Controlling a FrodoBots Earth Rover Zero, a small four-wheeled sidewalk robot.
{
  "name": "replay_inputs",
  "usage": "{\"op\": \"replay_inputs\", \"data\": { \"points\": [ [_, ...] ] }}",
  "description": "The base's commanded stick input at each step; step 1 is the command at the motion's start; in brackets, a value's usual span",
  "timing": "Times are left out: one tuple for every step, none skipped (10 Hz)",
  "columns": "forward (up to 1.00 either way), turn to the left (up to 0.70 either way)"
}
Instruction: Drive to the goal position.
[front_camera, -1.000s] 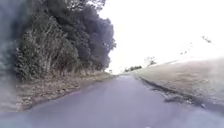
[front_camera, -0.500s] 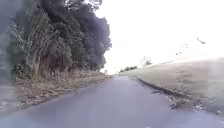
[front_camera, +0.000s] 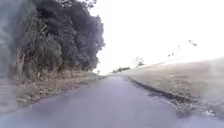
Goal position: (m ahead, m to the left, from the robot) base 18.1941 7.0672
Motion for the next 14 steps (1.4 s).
{"op": "replay_inputs", "data": {
  "points": [
    [1.00,0.00],
    [1.00,0.00],
    [1.00,0.00],
    [1.00,0.00],
    [1.00,0.00],
    [1.00,0.00],
    [1.00,0.00],
    [1.00,0.00],
    [1.00,0.00],
    [1.00,0.16],
    [1.00,0.38],
    [1.00,0.05],
    [1.00,0.00],
    [1.00,0.00]
  ]
}}
